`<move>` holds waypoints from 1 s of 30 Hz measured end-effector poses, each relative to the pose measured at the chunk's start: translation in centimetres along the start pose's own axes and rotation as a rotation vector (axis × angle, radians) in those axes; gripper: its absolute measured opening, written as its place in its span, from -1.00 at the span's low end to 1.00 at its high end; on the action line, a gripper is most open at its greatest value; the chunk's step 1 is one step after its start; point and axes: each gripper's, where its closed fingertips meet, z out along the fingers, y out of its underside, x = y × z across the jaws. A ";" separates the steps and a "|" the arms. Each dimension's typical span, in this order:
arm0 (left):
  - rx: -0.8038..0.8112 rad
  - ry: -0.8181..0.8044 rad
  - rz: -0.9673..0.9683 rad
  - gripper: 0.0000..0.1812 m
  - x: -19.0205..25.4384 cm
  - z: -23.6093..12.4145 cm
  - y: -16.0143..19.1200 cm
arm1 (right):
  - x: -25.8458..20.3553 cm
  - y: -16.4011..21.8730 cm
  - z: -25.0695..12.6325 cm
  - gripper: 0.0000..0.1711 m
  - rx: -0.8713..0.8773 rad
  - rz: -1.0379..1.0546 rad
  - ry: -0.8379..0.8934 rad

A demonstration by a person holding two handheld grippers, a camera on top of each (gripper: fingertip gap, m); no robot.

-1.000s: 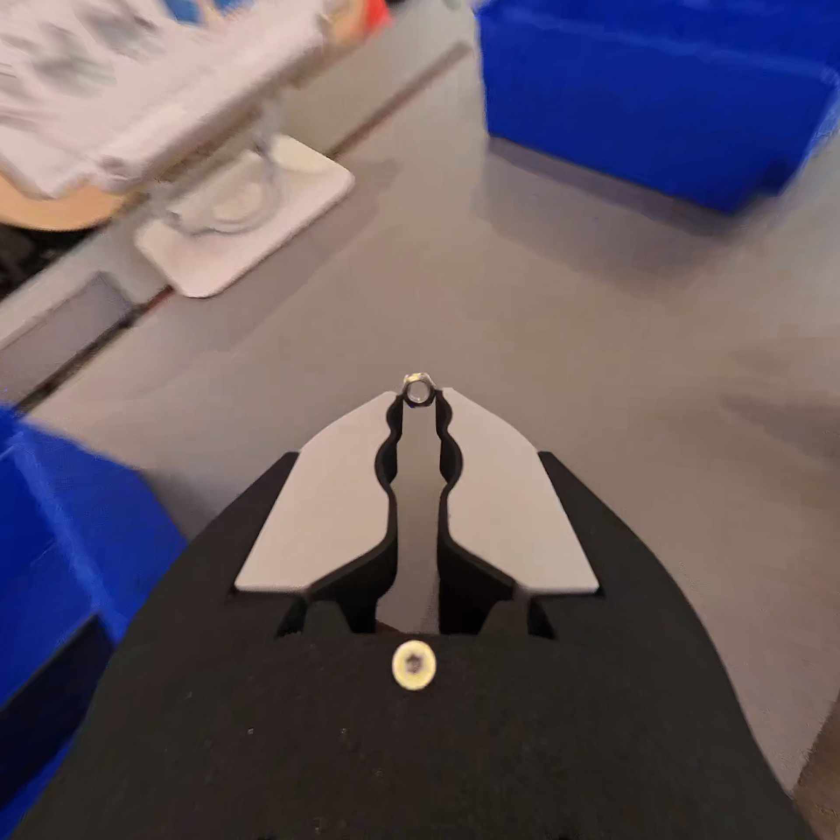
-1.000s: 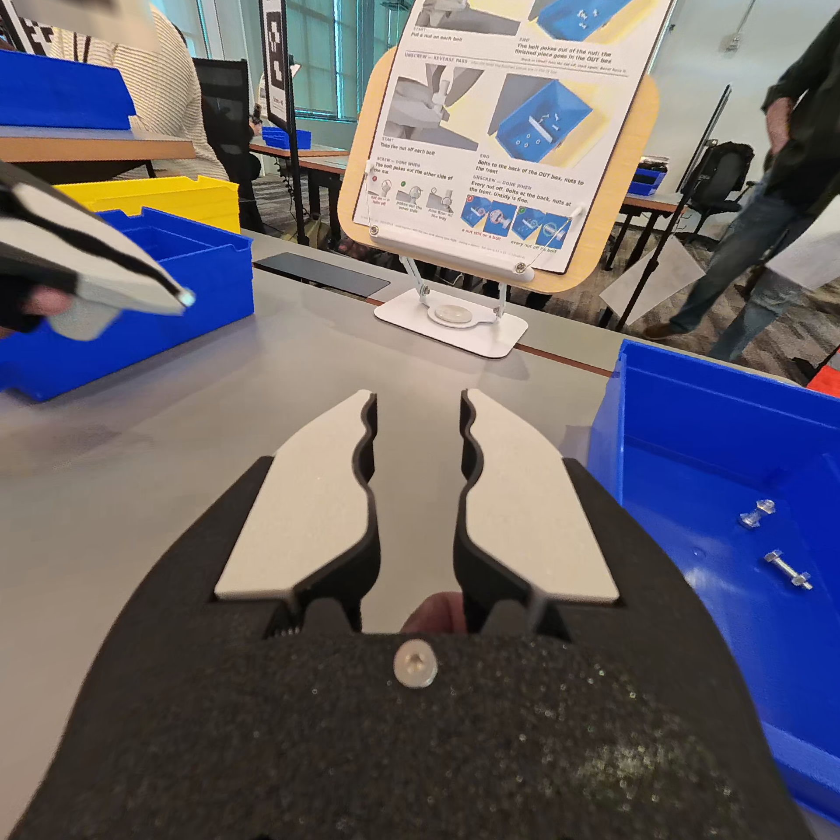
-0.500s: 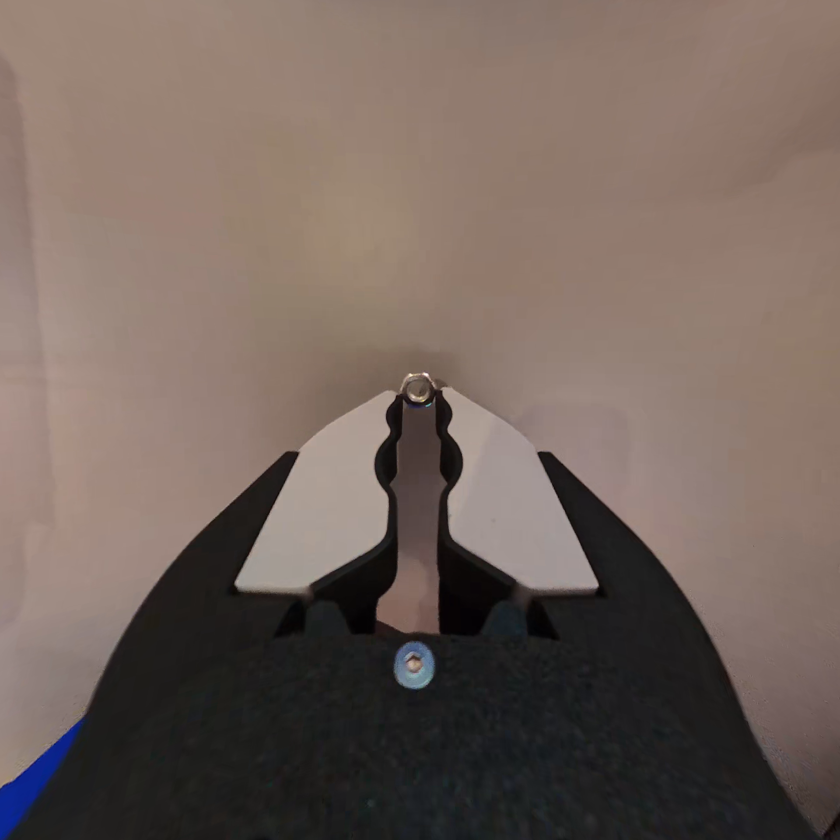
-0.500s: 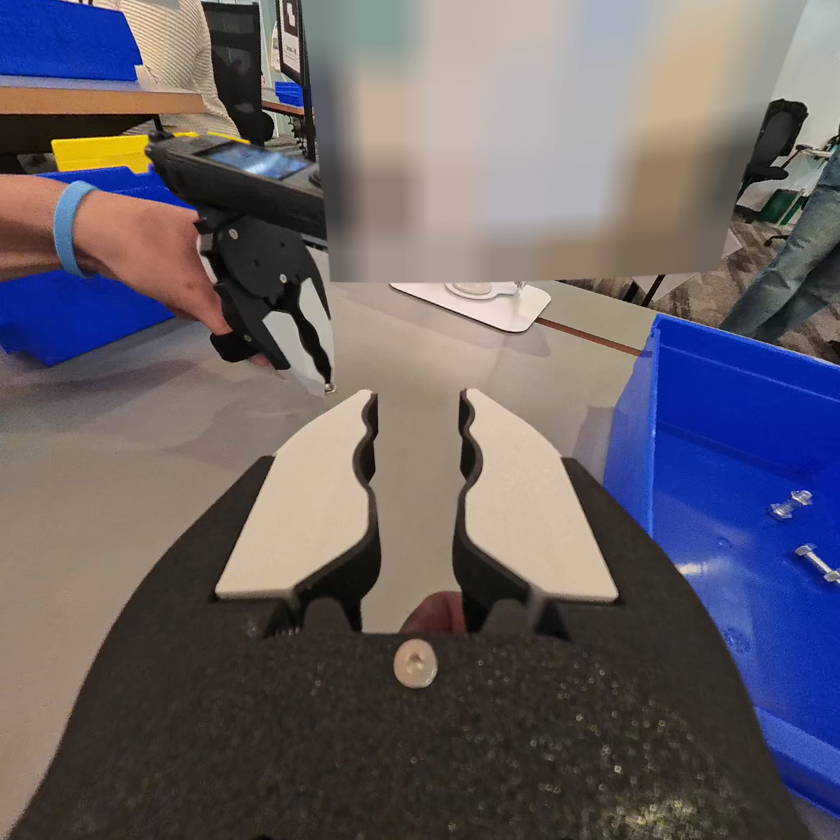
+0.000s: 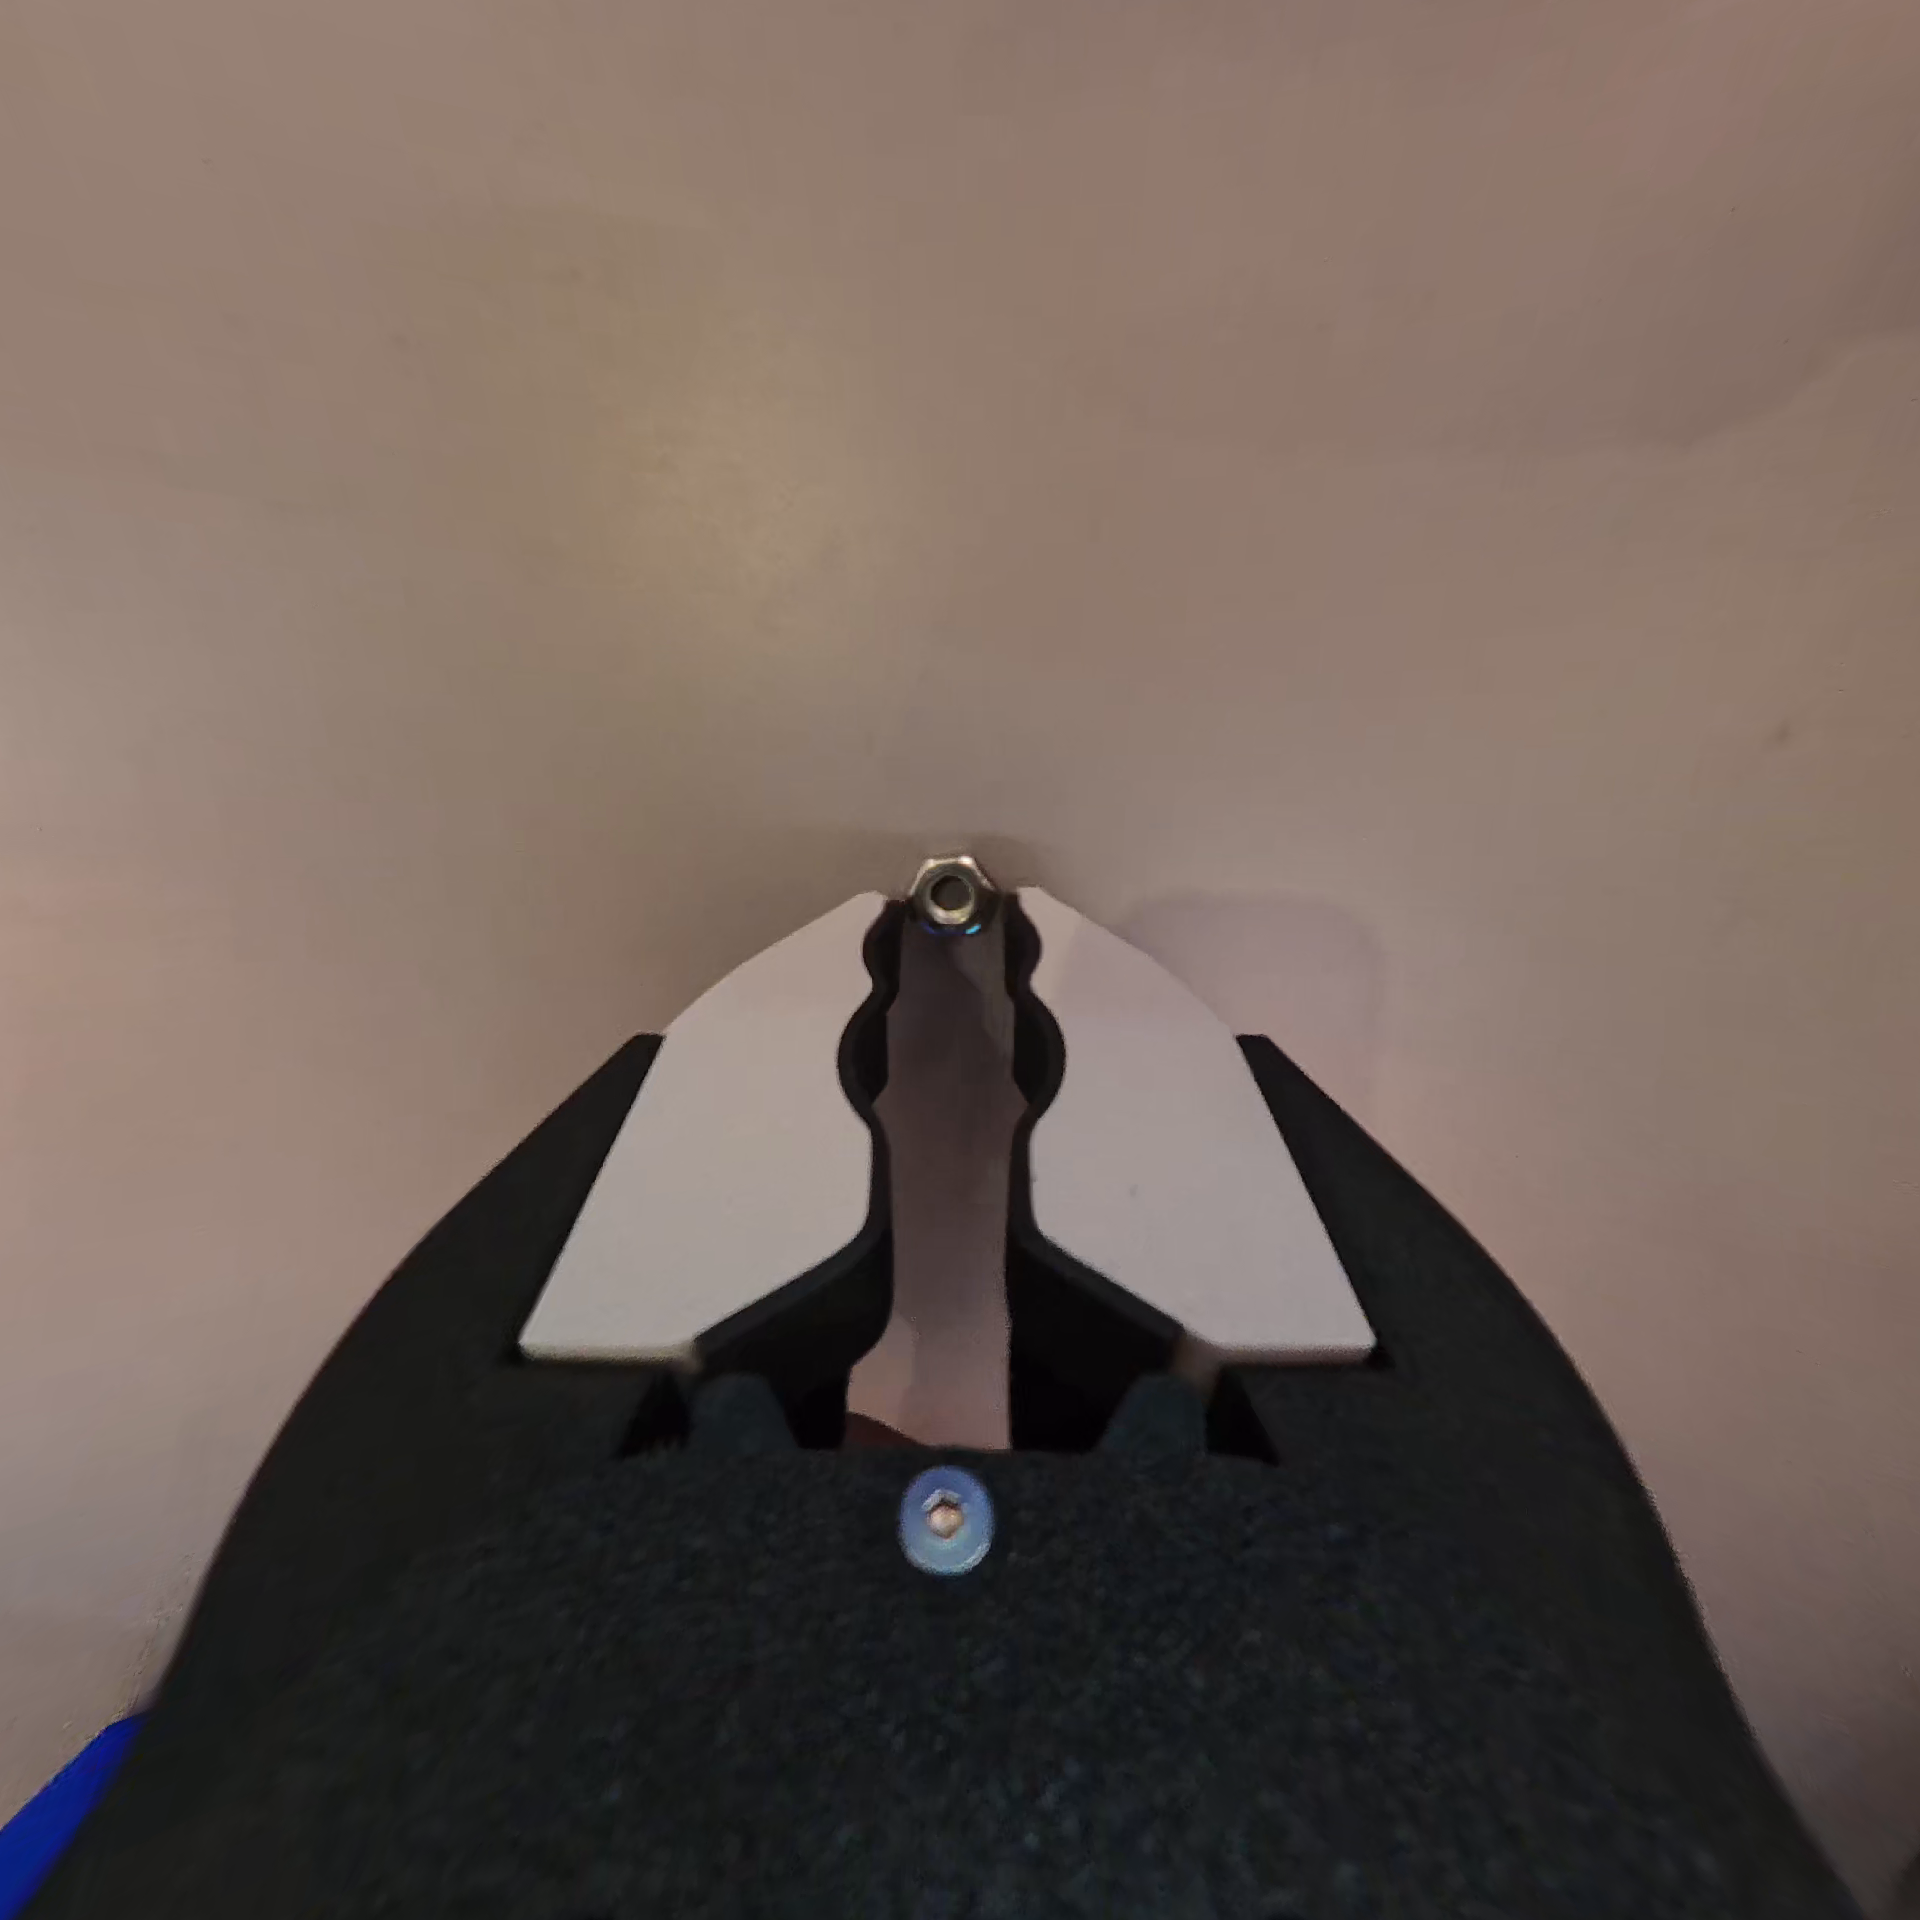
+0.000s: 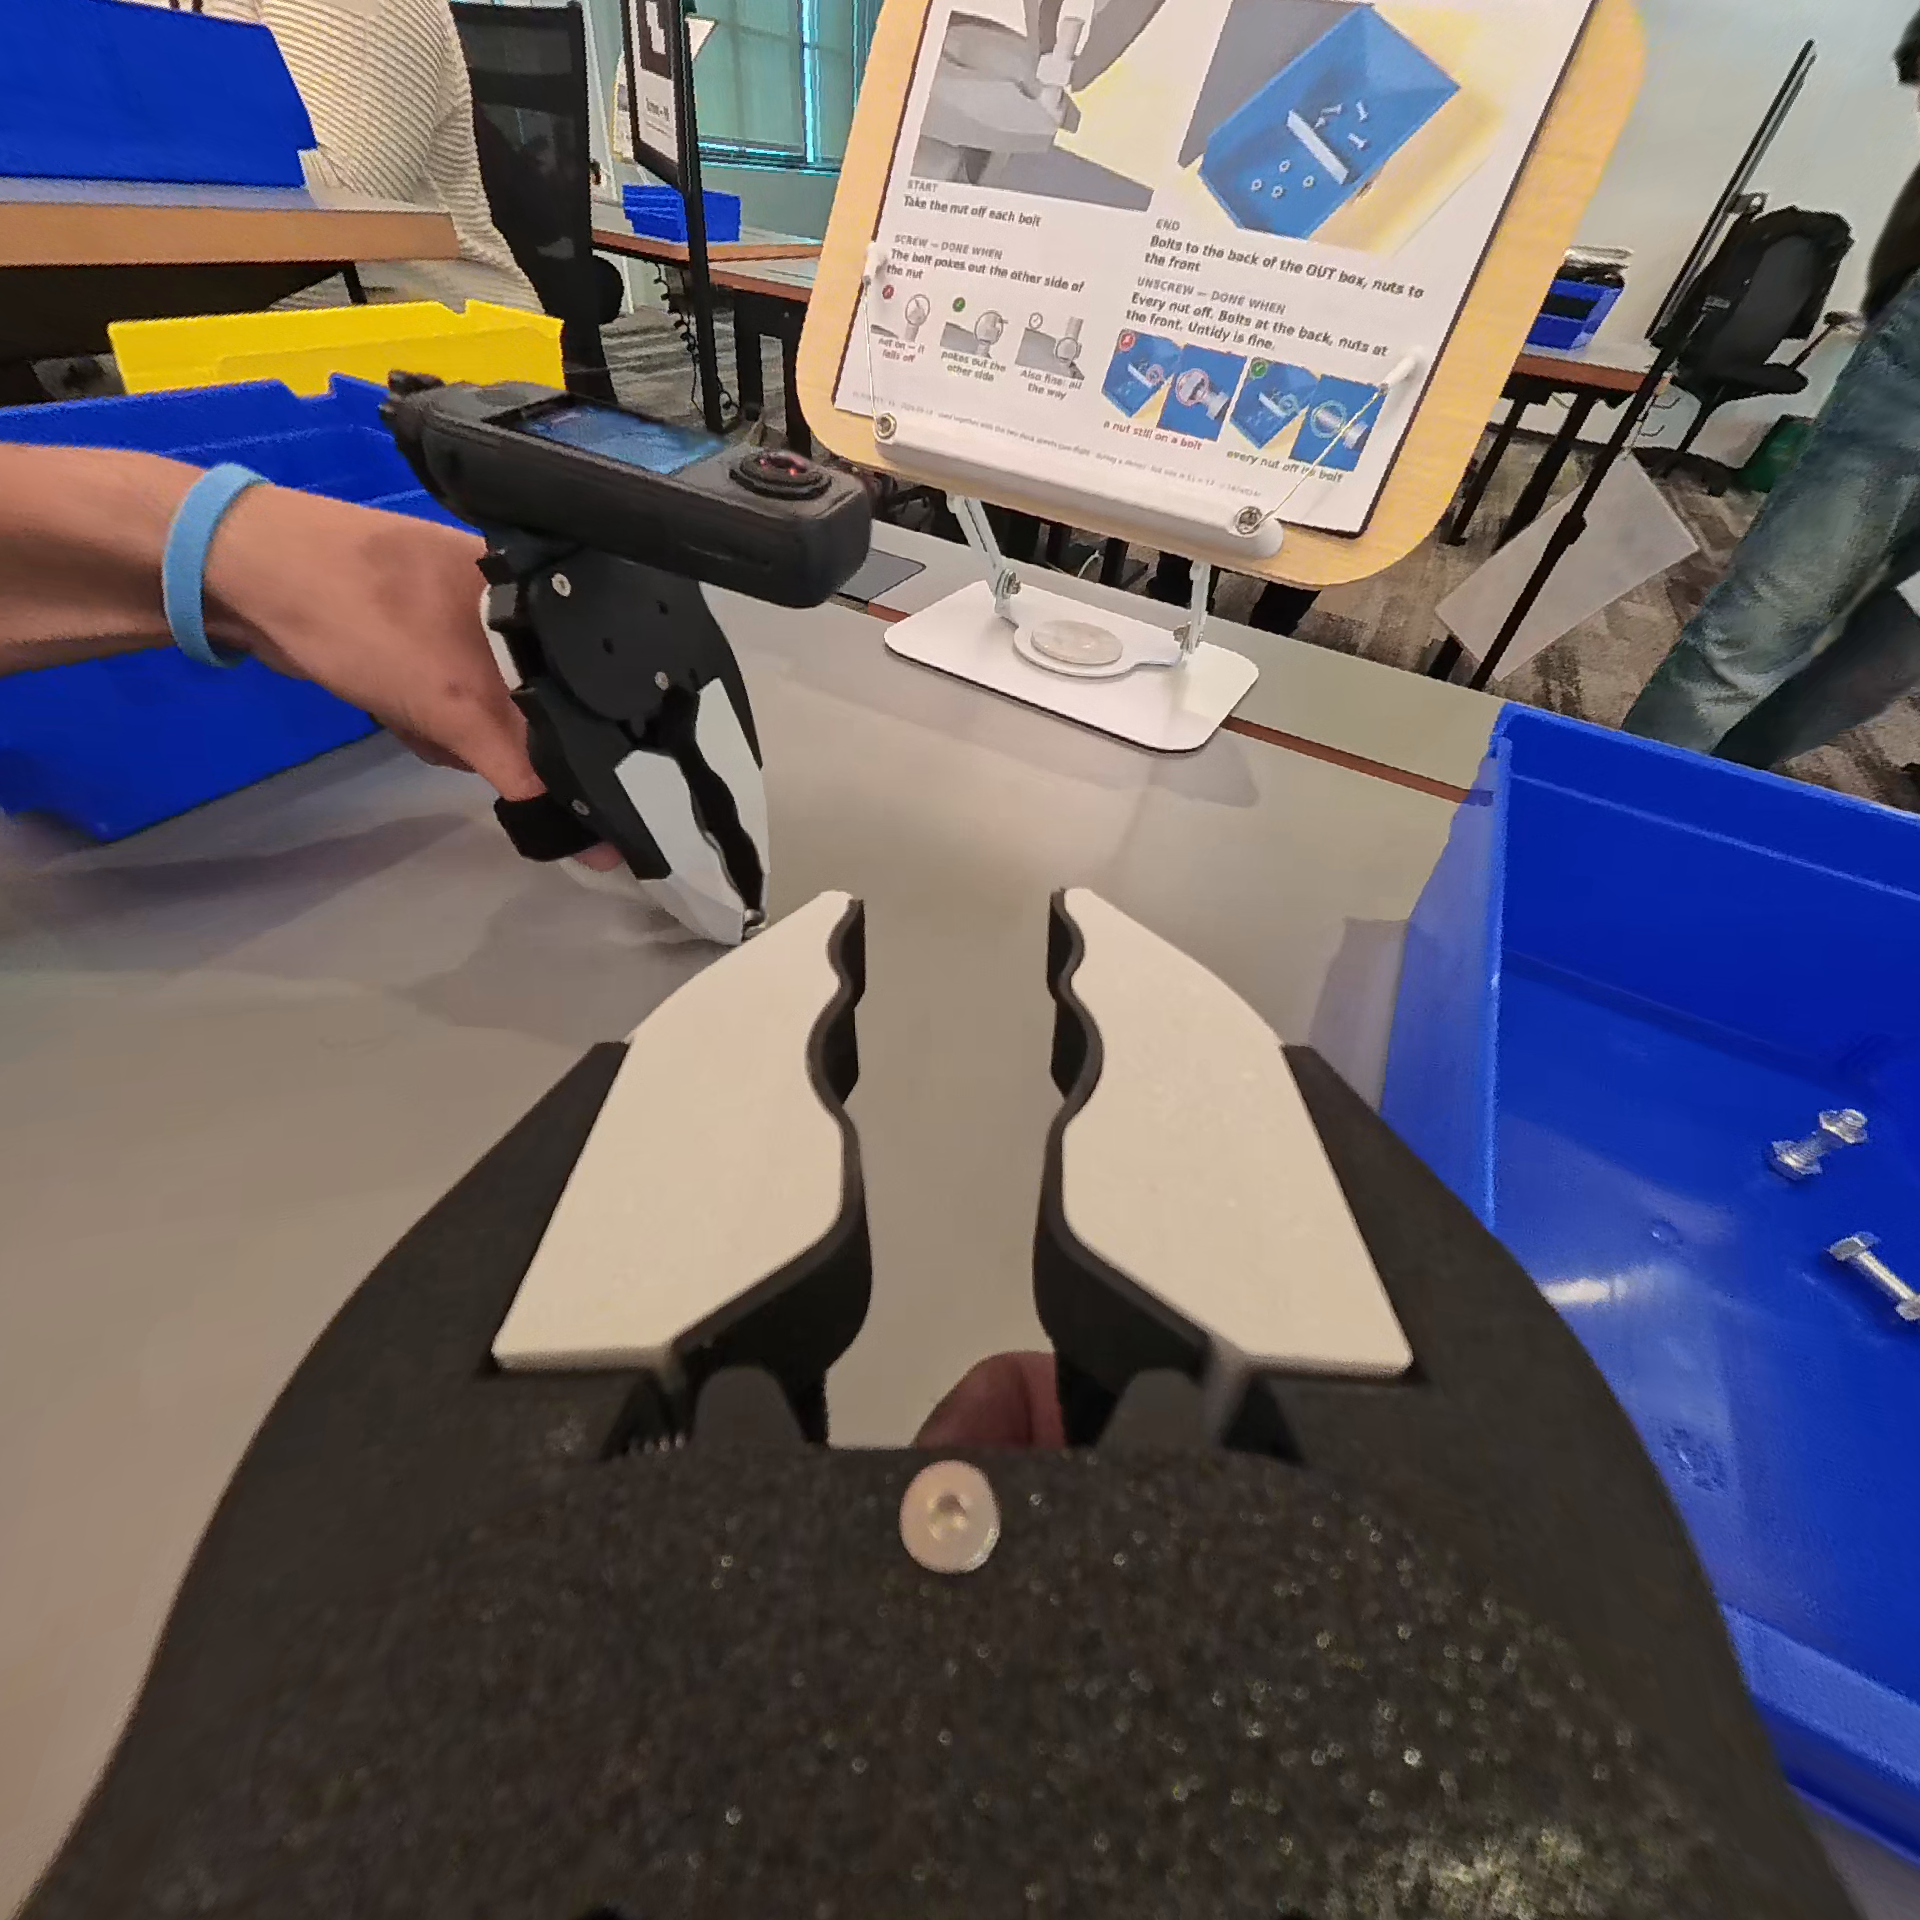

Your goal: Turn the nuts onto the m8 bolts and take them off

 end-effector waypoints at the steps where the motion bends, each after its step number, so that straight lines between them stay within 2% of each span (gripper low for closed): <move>1: 0.015 0.001 -0.012 -0.75 -0.1 0.1 -0.1 | 0.1 0.0 0.0 -0.61 -0.001 0.002 0.000; 4: 0.059 -0.028 -0.065 -0.56 -0.4 -0.6 -0.1 | 0.0 0.0 0.0 -0.61 0.000 0.005 -0.004; 6: 0.141 -0.091 -0.110 -0.48 -0.4 -2.5 -0.1 | 0.0 -0.1 0.0 -0.61 0.000 -0.001 -0.006; 9: 0.407 -0.182 -0.223 -0.45 1.0 -7.7 -0.4 | -0.2 -0.2 0.2 -0.61 0.001 -0.007 -0.017; 11: 0.614 -0.260 -0.330 -0.33 2.2 -11.7 0.3 | -0.4 0.0 0.6 -0.61 -0.003 -0.014 -0.026; 14: 0.880 -0.441 -0.496 -0.26 3.5 -16.6 3.5 | -0.6 0.4 1.1 -0.60 -0.009 -0.023 -0.036; 16: 0.992 -0.538 -0.594 -0.18 4.7 -18.2 6.2 | -0.5 0.7 1.4 -0.58 -0.012 -0.028 -0.032; 19: 1.051 -0.717 -0.695 -0.12 6.1 -19.0 10.2 | -0.1 1.1 1.4 -0.50 -0.005 -0.011 -0.009; 22: 1.099 -0.807 -0.744 -0.12 7.4 -19.3 12.2 | 0.0 1.5 1.3 -0.37 -0.004 0.018 0.002; 26: 1.029 -0.885 -0.733 -0.16 7.6 -18.9 13.1 | -0.3 2.1 1.1 -0.33 -0.032 0.015 0.006; 30: 1.010 -0.872 -0.745 -0.21 7.6 -19.1 13.2 | -0.8 2.3 1.2 -0.31 -0.047 0.005 0.002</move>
